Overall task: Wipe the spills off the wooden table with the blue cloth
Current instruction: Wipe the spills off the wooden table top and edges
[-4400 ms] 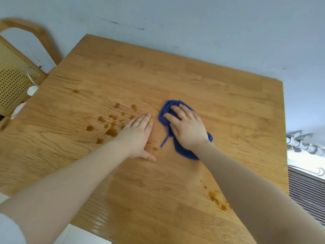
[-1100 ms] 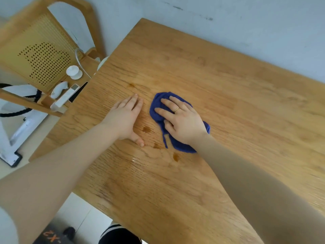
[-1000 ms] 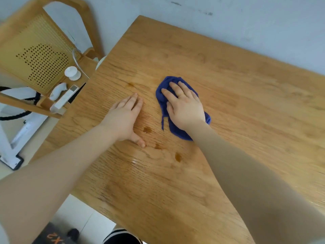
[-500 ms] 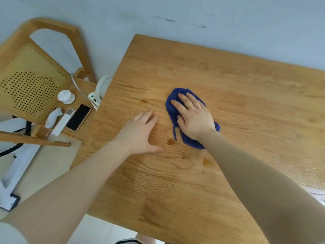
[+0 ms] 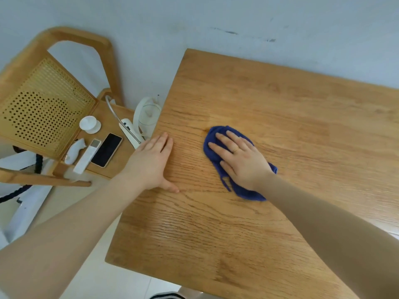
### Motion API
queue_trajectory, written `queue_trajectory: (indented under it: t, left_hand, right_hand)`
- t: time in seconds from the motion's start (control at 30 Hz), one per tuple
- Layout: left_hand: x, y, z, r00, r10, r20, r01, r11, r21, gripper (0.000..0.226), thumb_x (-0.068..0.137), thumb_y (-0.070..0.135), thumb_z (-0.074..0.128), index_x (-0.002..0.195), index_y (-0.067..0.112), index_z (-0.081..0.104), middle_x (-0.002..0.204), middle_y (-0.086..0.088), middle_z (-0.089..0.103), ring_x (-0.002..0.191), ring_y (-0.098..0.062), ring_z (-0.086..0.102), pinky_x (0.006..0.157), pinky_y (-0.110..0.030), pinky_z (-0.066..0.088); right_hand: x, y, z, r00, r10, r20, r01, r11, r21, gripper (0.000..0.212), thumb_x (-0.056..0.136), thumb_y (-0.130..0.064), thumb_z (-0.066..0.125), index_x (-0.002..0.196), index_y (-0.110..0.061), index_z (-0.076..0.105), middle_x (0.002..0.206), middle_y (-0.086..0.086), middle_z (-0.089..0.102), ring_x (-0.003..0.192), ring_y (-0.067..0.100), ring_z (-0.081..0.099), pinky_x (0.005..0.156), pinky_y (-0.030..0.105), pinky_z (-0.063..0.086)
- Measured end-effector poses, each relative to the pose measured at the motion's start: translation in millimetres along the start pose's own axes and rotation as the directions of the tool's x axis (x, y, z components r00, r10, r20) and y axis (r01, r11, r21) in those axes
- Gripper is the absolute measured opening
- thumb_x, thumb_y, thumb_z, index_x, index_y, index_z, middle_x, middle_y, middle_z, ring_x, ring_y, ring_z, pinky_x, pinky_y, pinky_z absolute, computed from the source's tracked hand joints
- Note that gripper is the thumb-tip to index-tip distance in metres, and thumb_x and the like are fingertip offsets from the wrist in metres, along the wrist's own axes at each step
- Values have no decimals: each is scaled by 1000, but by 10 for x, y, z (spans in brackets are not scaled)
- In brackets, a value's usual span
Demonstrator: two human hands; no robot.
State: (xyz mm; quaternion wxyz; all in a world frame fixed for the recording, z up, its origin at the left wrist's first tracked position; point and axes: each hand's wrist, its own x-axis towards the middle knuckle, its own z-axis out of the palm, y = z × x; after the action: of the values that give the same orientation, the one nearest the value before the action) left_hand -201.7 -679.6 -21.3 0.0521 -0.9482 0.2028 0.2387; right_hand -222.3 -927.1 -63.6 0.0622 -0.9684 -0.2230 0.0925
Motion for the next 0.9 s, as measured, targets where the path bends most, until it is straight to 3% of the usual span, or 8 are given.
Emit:
queue_trajectory:
  t: [0.1,0.2,0.33,0.5,0.57,0.67,0.8,0.9]
  left_hand:
    - [42,-37,26,1000,18,-22,-19,1000,-14,139,50,81,61,149,12,-8,158,-6,-11,146,-21,-2,116,-33,1]
    - [32,-66,80,999,24,-30,-26,998,-55,139,50,80,62,149,13,-9,157,-5,-13,145,-20,-4,116,-32,-1]
    - [36,-80,96,998,35,-52,-39,996,-79,141,47,80,64,149,12,-6,158,-6,-10,146,-21,-2,119,-34,5]
    - [33,-128,138,994,59,-89,-68,992,-111,139,48,81,62,150,13,-3,158,-6,-7,145,-21,0,119,-34,6]
    - [62,-156,147,992,75,-101,-86,991,-105,139,49,82,60,150,12,-4,158,-6,-8,145,-21,-1,119,-35,4]
    - [64,-188,193,988,97,-121,-106,992,-71,137,50,85,56,150,13,-6,158,-6,-10,145,-21,-3,117,-35,-2]
    - [57,-249,178,988,115,-107,-123,990,-74,135,51,86,54,150,17,-6,158,-1,-12,145,-15,-4,114,-38,-13]
    - [-12,-411,91,984,121,-133,-137,983,-119,128,53,86,53,150,19,1,158,5,1,144,-9,8,115,-39,-12]
  right_hand:
    - [431,54,-32,991,133,8,-133,991,33,49,100,-34,26,147,-31,12,157,-3,6,143,20,-2,114,36,5]
    - [750,-73,-59,973,228,-22,-227,972,55,48,100,-34,25,146,-30,15,157,-2,6,143,21,-3,114,37,5]
    - [499,-331,-3,993,113,-36,-111,993,45,47,99,-35,25,145,-27,23,155,0,14,143,22,3,114,37,7]
    - [290,-456,49,999,10,-35,-9,999,32,51,92,-36,20,137,-25,42,147,5,37,137,29,28,108,40,22]
    - [414,-350,14,999,-9,-42,9,1000,3,45,96,-34,27,139,-26,39,149,3,33,139,27,24,109,40,22]
    - [789,-241,-27,990,125,-57,-123,992,36,44,100,-30,31,143,-29,28,154,-1,19,143,22,9,112,38,14]
    - [1154,-413,-50,935,336,-110,-331,941,67,44,101,-28,28,144,-28,24,155,2,15,143,24,5,114,40,11]
    - [999,-690,-11,976,197,-97,-191,979,67,48,96,-23,38,143,-26,29,154,5,20,142,26,9,114,42,16]
